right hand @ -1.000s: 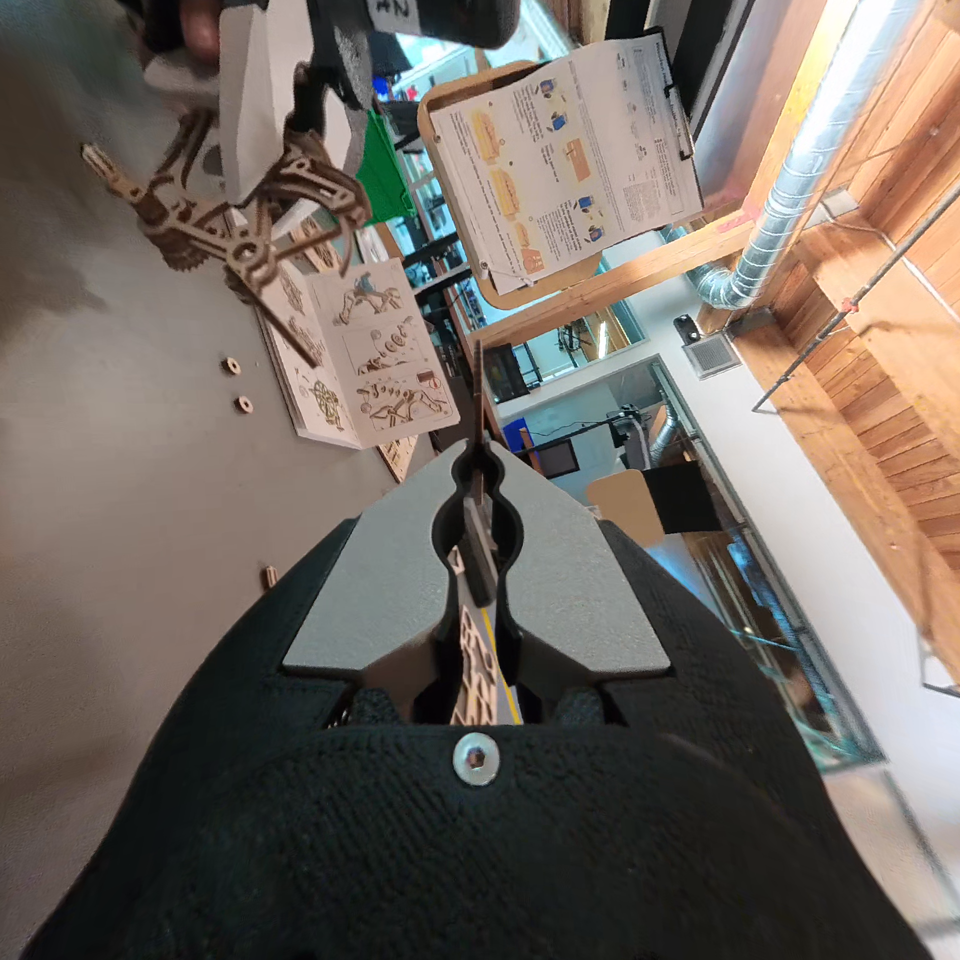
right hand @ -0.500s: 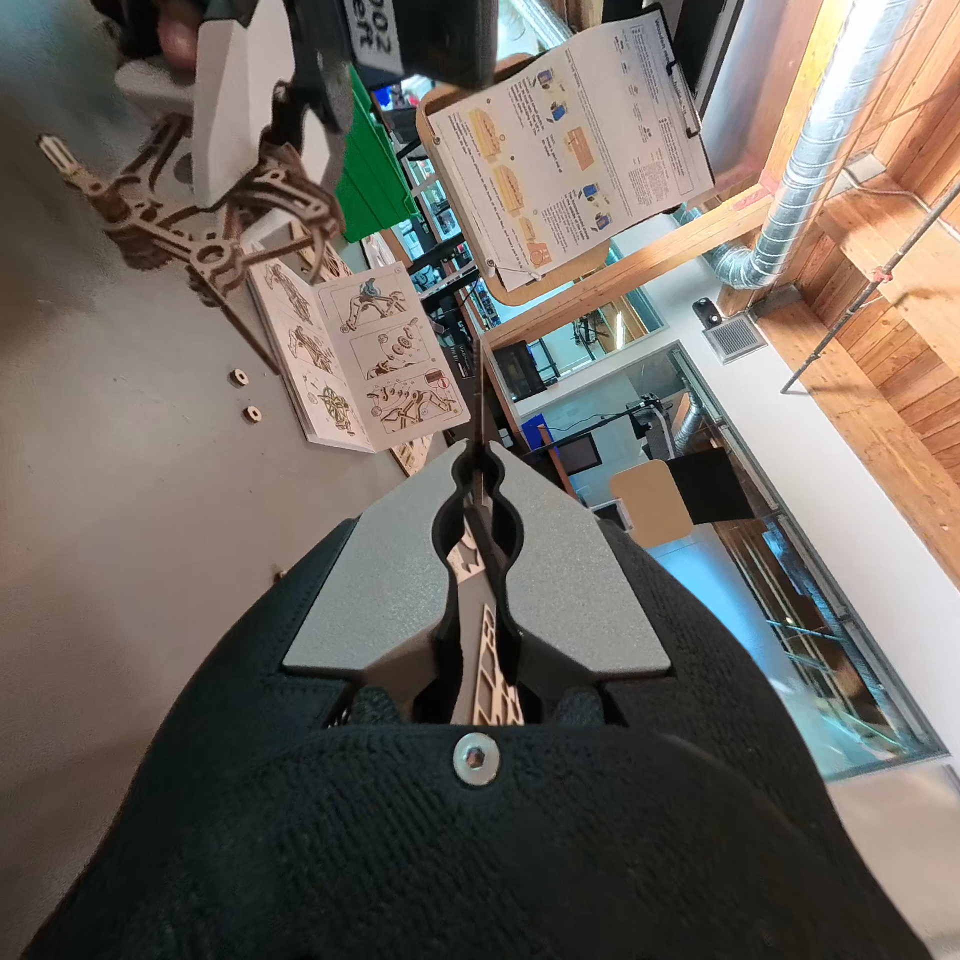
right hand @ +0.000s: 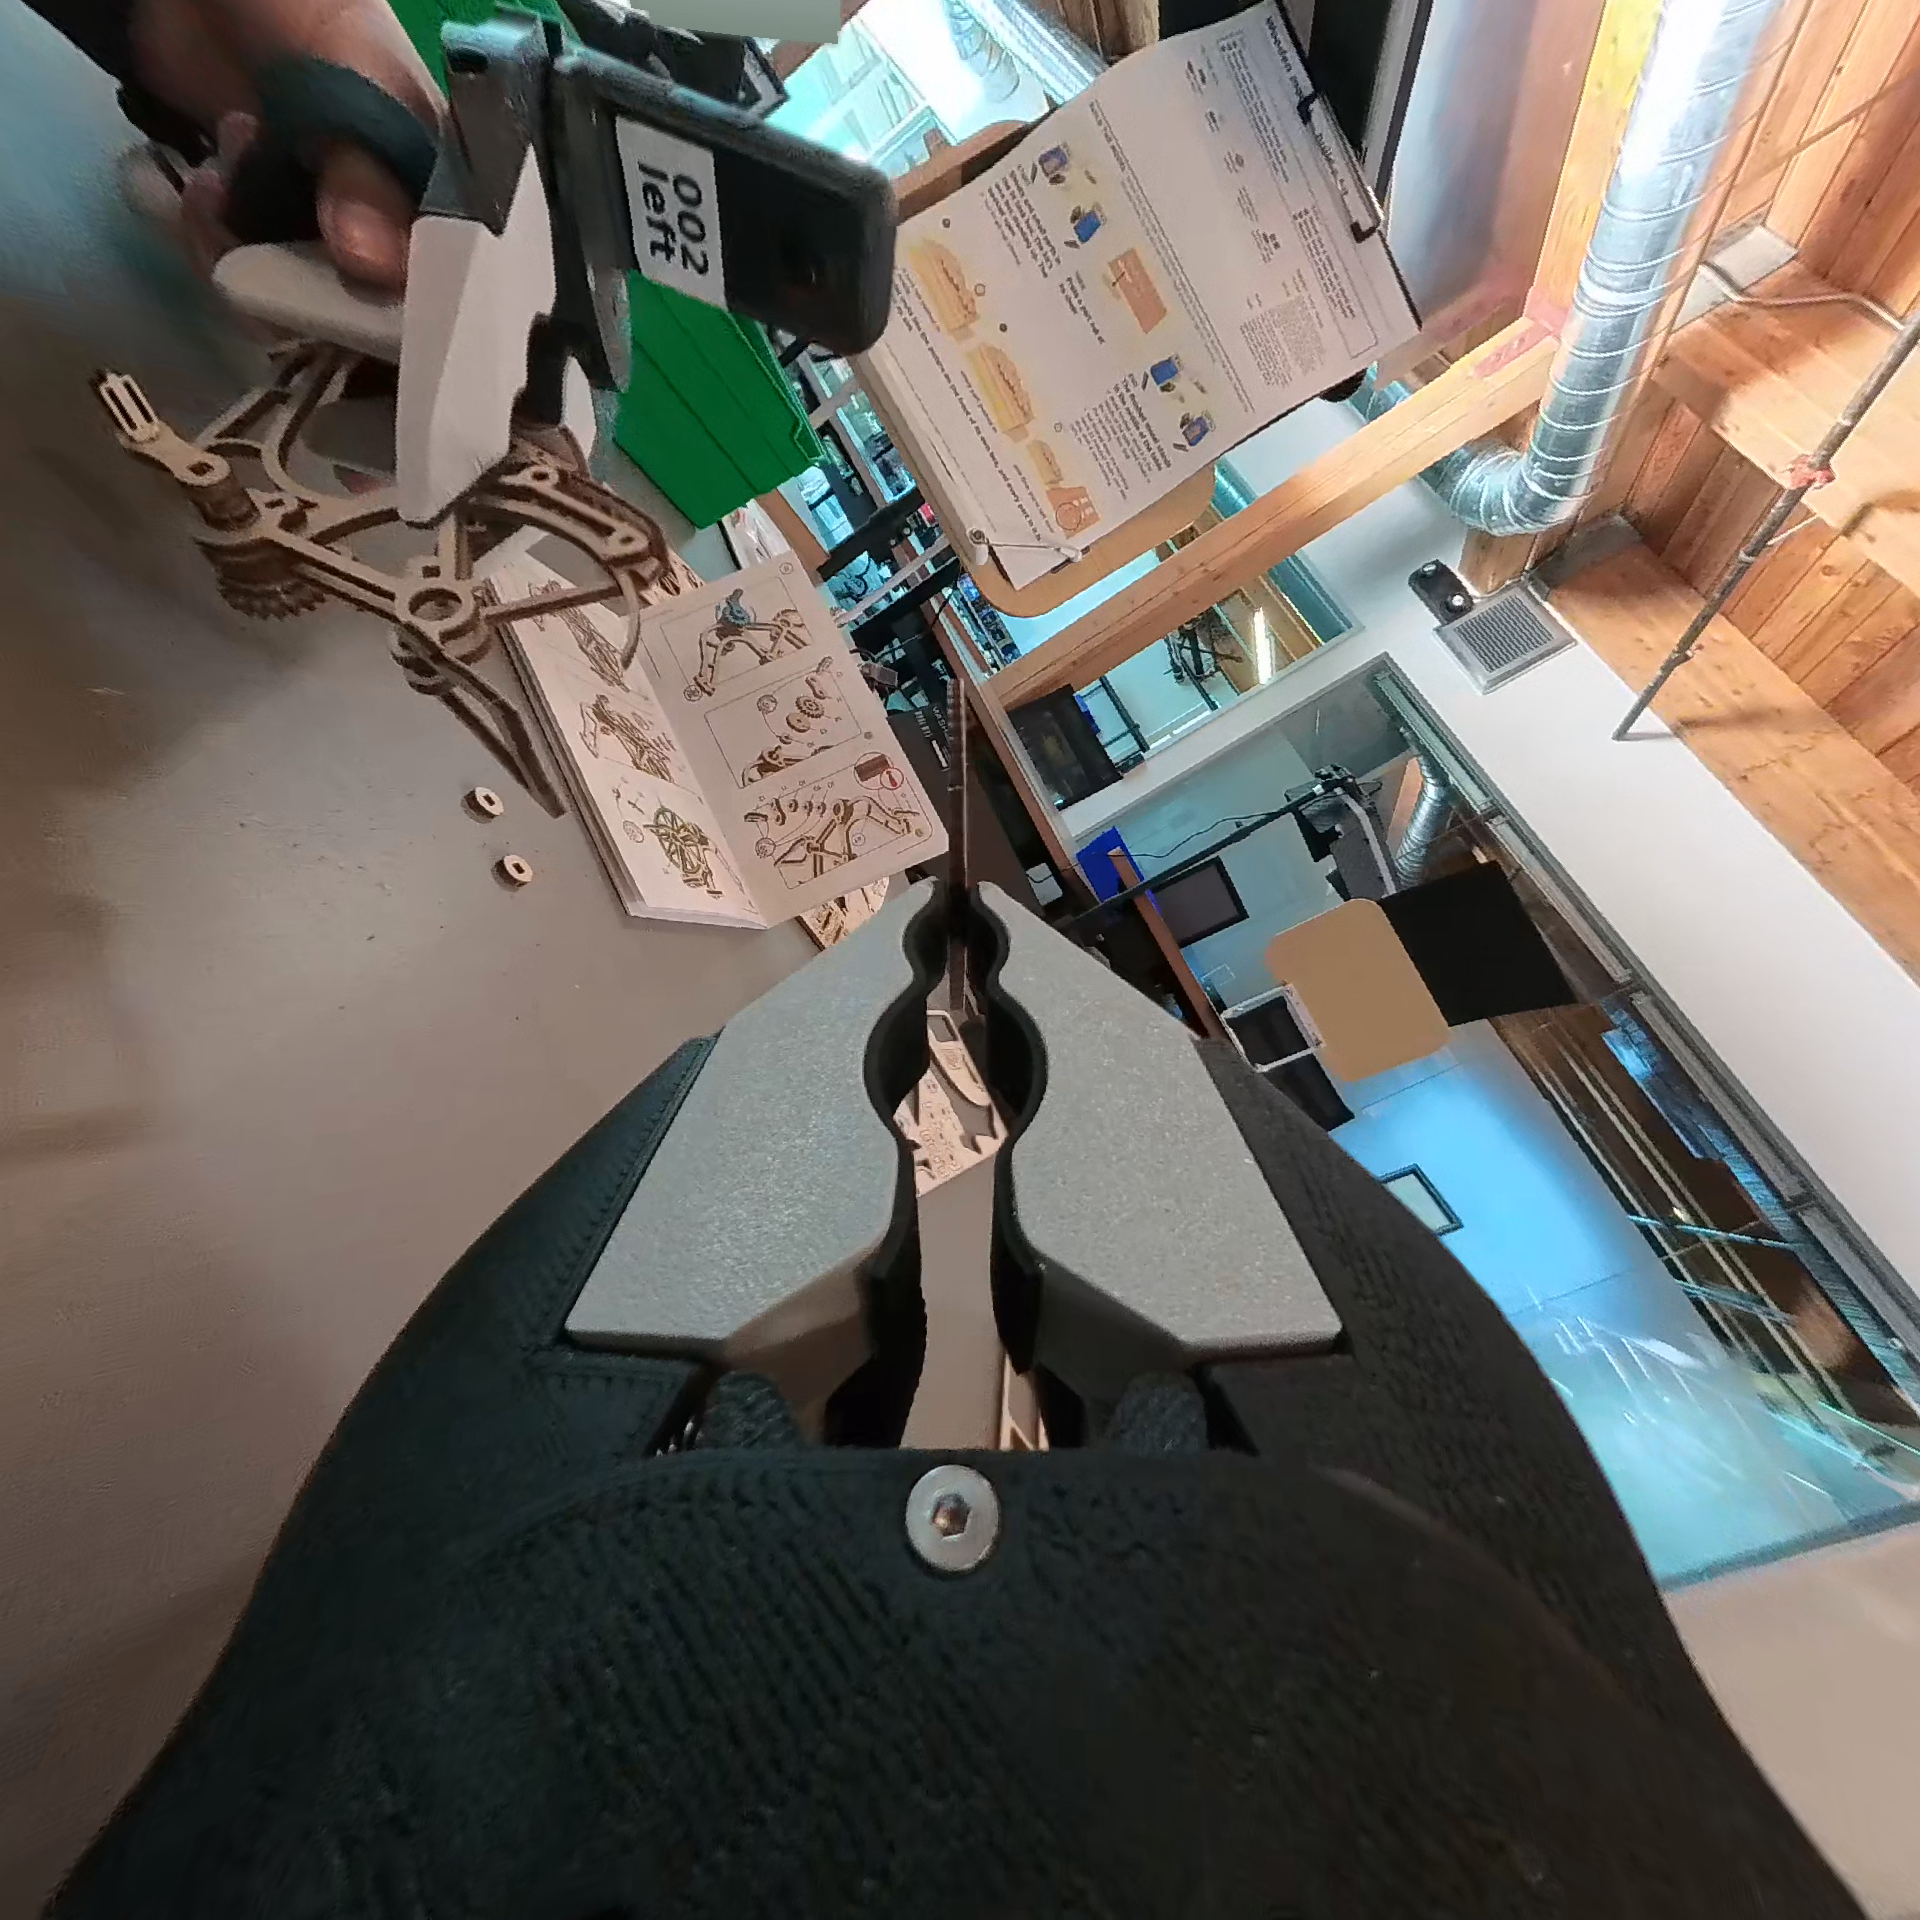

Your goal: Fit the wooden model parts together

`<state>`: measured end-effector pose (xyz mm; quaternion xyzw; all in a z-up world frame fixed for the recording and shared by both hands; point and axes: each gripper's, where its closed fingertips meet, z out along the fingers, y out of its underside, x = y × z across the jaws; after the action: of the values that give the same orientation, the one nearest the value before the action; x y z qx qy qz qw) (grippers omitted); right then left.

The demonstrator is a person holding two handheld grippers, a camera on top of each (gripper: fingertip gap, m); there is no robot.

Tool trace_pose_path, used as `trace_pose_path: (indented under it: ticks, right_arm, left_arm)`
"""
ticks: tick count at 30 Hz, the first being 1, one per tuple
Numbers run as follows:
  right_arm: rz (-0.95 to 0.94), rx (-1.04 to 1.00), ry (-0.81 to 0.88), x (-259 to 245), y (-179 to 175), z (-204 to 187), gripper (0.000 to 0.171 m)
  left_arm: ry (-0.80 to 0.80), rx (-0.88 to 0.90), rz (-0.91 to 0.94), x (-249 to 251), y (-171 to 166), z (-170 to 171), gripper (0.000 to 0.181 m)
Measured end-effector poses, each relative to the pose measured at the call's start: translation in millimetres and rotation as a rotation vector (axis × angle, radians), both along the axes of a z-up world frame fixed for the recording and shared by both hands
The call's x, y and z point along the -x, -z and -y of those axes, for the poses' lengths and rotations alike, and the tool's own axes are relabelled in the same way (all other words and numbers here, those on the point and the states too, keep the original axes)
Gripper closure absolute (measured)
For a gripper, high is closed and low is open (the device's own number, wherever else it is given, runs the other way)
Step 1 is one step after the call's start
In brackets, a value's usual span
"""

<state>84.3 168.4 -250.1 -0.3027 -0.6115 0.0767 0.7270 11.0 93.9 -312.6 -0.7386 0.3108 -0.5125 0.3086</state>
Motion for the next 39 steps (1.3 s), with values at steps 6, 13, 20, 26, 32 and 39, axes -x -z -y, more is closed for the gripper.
trace_pose_path:
  ticks: [6, 13, 20, 26, 32, 39]
  right_arm:
    - [-0.018, 0.043, -0.024, 0, -2, 1, 0.171]
    - [-0.023, 0.614, -0.378, 7, 2, 30, 0.171]
    - [0.019, 1.139, -0.481, 13, 17, 30, 0.171]
    - [-0.004, 1.291, -0.533, 12, 16, 29, 0.171]
    - [-0.125, 1.152, -0.544, 6, -3, 22, 0.171]
    - [-0.226, 1.191, -0.542, -1, -11, 8, 0.171]
  left_arm:
    - [-0.007, 0.004, 0.011, 0, -1, -1, 0.174]
    - [-0.042, 0.040, 0.035, 2, -1, -6, 0.174]
    - [-0.054, 0.047, 0.026, 0, 4, -9, 0.173]
    - [-0.056, 0.017, 0.034, 1, 1, -9, 0.174]
    - [-0.021, -0.173, -0.032, -6, -7, -2, 0.174]
    - [0.039, -0.420, -0.274, -19, 8, 12, 0.173]
